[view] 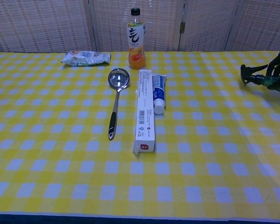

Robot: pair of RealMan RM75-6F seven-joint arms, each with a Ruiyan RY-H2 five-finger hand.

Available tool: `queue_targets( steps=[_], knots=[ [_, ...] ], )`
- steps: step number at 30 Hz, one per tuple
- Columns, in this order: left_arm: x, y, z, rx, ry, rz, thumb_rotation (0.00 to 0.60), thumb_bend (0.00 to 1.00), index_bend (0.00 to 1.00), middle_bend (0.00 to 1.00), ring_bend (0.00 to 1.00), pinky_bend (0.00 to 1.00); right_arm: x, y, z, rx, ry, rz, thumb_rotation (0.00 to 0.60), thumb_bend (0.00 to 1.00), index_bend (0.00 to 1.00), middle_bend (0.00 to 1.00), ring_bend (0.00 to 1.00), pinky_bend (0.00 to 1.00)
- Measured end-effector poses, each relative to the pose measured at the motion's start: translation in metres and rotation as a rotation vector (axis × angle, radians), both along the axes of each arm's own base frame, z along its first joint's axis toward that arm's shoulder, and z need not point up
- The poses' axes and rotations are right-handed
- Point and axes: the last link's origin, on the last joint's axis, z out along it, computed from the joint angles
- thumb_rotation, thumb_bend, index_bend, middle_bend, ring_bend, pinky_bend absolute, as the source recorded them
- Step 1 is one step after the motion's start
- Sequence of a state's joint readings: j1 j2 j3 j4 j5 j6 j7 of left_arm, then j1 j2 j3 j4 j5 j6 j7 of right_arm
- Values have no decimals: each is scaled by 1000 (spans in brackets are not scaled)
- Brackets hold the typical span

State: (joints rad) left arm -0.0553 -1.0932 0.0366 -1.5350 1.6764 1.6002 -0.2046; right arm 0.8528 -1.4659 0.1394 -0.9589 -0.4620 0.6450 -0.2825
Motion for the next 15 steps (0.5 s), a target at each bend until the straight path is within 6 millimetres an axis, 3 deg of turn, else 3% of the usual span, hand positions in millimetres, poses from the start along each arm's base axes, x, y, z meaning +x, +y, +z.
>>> queue_targets(
  steps=[9, 15],
  knots=[
    [2, 0, -4, -17, 7, 0, 600, 391, 0, 57, 71, 0, 25, 11, 27, -227, -299, 142, 600, 334, 724, 500, 581, 644],
    [3, -1, -6, -23, 12, -2, 600, 391, 0, 57, 71, 0, 46, 26, 51, -462, -556, 334, 600, 333, 724, 496, 572, 639]
  ],
)
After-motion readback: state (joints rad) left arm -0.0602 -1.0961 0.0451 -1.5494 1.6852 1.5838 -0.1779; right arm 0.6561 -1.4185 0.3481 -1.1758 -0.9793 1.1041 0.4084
